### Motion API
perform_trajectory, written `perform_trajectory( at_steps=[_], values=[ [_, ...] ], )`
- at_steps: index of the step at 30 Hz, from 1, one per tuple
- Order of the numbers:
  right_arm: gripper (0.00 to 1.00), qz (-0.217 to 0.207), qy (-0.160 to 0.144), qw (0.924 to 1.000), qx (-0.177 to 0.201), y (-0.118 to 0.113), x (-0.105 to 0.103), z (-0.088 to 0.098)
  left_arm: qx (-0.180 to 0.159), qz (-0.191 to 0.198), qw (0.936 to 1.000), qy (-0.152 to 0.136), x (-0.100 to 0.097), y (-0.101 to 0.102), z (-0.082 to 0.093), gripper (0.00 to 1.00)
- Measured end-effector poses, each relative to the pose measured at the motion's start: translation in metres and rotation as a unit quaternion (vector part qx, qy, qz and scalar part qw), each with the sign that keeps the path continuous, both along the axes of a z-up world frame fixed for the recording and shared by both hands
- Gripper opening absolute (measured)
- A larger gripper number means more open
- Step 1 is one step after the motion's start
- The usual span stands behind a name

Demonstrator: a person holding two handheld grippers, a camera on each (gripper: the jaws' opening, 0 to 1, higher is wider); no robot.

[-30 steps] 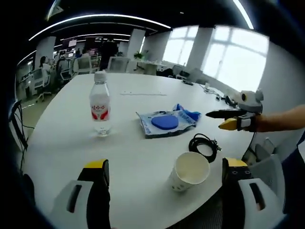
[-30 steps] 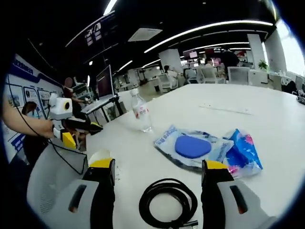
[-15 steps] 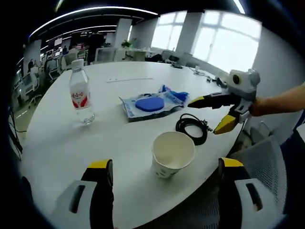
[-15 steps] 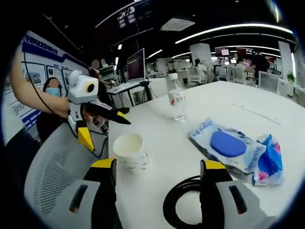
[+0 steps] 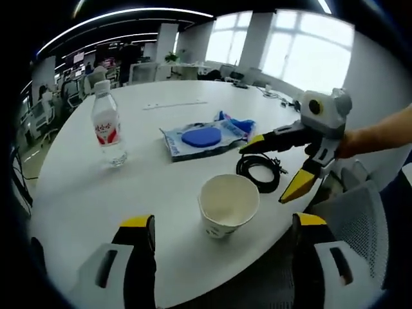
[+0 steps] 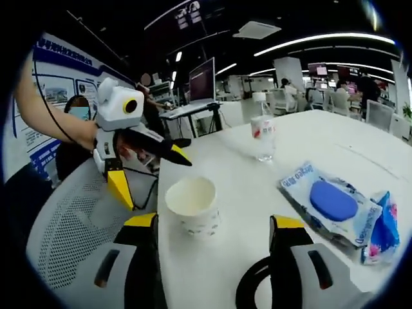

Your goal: Arrange the tabletop items into an orderly group along one side of the table until the central work area is clear of visible clutter.

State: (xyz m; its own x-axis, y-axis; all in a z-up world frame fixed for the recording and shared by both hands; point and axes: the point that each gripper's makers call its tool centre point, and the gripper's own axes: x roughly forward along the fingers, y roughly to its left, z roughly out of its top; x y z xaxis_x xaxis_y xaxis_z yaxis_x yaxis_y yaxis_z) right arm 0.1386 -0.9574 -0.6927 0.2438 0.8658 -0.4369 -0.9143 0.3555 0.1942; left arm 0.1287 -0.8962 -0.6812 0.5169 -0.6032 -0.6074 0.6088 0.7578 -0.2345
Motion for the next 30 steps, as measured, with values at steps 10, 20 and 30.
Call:
perform_trajectory(
  at_steps=[10, 20, 30],
  values=[
    [0.62, 0.044, -0.002, 0.9987, -0.027, 0.033, -0.015, -0.025, 0.006, 0.009, 0.9999, 0.009, 0.000, -0.006, -0.004, 0.76],
    [0.58, 0.058, -0.028, 0.9979, -0.001, 0.052, -0.007, -0.024, -0.058, 0.047, 0.9963, 0.042, -0.002, -0.011, 0.001, 0.72],
    [0.43, 0.073, -0.042, 0.9959, 0.034, 0.066, -0.002, -0.016, -0.073, 0.044, 0.9948, 0.055, -0.006, -0.024, -0.002, 0.71]
  ],
)
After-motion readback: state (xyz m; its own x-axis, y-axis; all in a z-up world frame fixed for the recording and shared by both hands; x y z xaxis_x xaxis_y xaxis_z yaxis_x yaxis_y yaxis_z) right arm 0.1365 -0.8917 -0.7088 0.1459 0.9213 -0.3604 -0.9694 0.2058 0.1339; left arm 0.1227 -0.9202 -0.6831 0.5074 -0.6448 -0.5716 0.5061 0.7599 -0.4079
